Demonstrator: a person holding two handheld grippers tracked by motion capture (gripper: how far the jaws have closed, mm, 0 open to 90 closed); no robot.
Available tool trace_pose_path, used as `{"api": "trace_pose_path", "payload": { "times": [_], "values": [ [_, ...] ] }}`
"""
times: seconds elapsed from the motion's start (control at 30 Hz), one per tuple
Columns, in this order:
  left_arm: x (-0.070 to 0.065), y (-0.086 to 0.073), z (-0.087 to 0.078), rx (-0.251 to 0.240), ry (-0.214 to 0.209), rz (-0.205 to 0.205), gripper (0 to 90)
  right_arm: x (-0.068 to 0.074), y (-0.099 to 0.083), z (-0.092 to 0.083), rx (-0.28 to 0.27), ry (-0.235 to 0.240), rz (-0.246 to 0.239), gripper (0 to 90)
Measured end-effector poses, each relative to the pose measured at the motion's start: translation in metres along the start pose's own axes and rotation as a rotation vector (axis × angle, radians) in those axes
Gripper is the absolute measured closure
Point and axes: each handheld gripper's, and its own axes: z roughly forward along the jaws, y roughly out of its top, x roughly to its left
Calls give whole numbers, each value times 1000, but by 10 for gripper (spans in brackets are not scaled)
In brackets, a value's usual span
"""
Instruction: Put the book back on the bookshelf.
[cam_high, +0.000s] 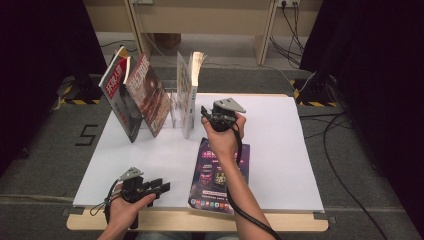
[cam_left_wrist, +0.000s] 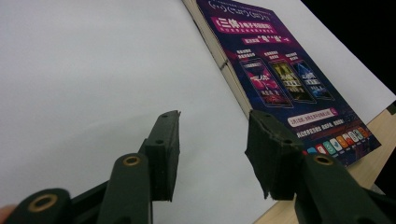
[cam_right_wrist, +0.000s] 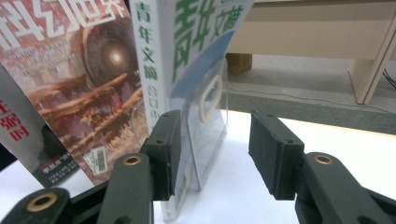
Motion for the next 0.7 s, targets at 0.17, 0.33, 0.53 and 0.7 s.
{"api": "trace_pose_path", "payload": {
  "times": [0.17, 0.33, 0.53, 0.7],
  "values": [
    [-2, 0, 2, 8, -3, 5, 534, -9, -5, -4, 18, -15, 2, 546],
    [-5, -1, 4, 11, -12, 8, 533, -18, -11, -8, 39, -29, 9, 545],
    [-8, 0, 6, 15, -21, 14, 532, -28, -18, -12, 67, -46, 21, 545],
    [-12, 0, 9, 22, -34, 17, 529, -38, -22, -16, 92, -62, 26, 545]
  ]
}}
